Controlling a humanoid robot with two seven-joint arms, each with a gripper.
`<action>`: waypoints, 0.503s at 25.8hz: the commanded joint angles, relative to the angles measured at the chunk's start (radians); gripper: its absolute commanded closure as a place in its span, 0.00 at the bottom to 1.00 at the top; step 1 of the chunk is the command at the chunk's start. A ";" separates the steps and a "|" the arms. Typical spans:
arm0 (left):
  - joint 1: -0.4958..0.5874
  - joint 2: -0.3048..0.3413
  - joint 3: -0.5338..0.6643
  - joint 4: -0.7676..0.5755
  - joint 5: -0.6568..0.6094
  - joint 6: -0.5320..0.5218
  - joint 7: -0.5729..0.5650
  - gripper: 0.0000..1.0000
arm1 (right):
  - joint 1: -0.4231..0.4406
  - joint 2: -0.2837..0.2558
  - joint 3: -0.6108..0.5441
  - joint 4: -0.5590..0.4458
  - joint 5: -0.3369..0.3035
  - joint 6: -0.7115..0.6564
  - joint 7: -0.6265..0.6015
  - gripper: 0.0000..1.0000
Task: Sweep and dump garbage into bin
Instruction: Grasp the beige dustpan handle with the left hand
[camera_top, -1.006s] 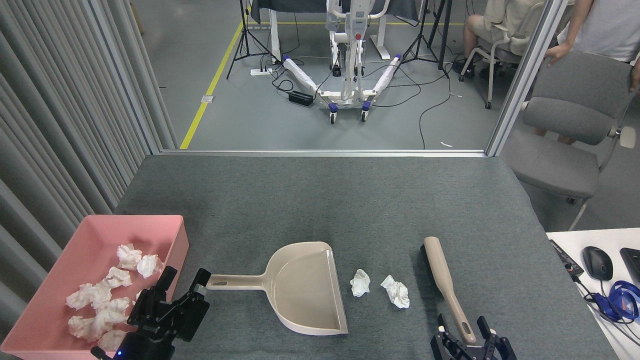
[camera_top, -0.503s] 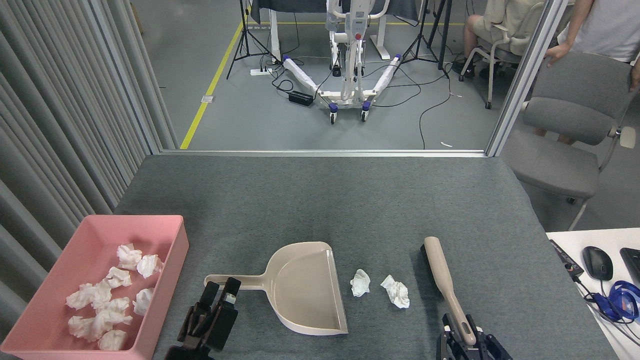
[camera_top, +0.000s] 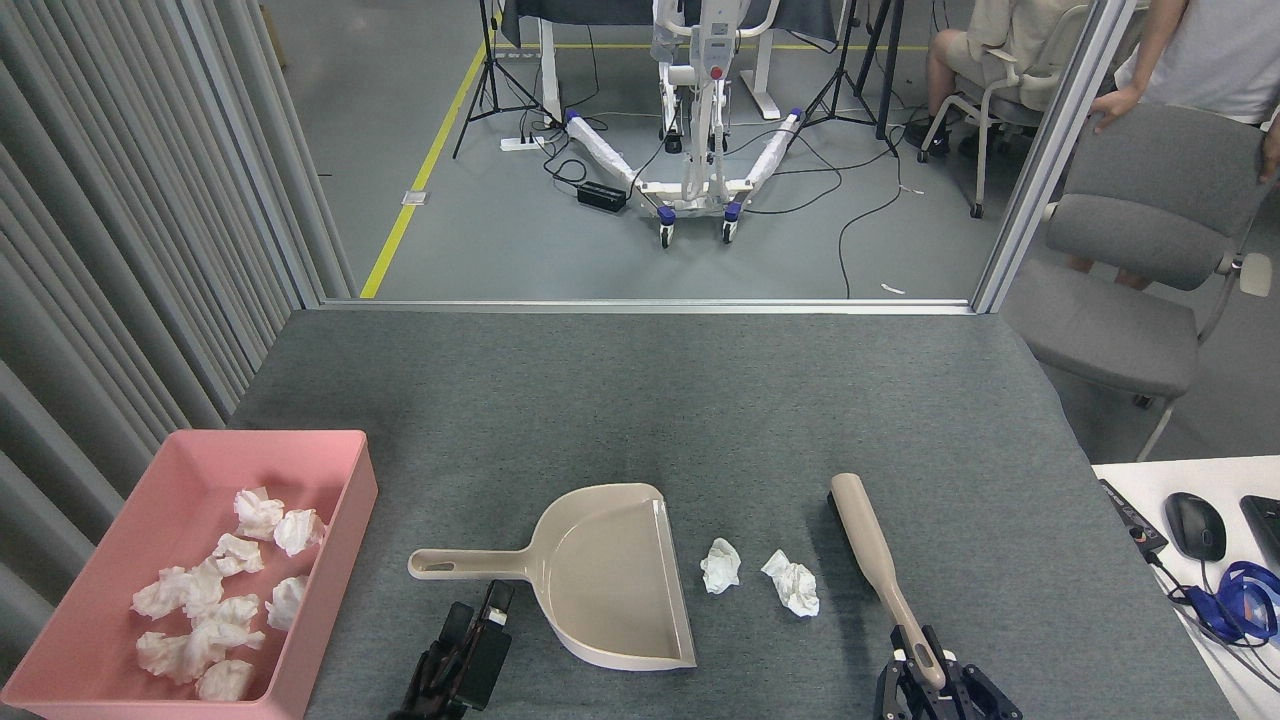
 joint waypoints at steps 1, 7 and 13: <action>-0.009 -0.002 0.007 0.045 0.021 0.003 0.003 0.02 | 0.001 -0.004 -0.001 0.000 0.002 0.000 -0.003 0.93; -0.072 -0.002 0.015 0.125 0.113 0.009 0.009 0.02 | 0.009 0.000 -0.006 -0.012 0.022 -0.011 -0.055 1.00; -0.110 -0.004 0.017 0.163 0.140 0.046 0.020 0.02 | 0.047 0.000 -0.055 -0.061 0.022 -0.037 -0.062 1.00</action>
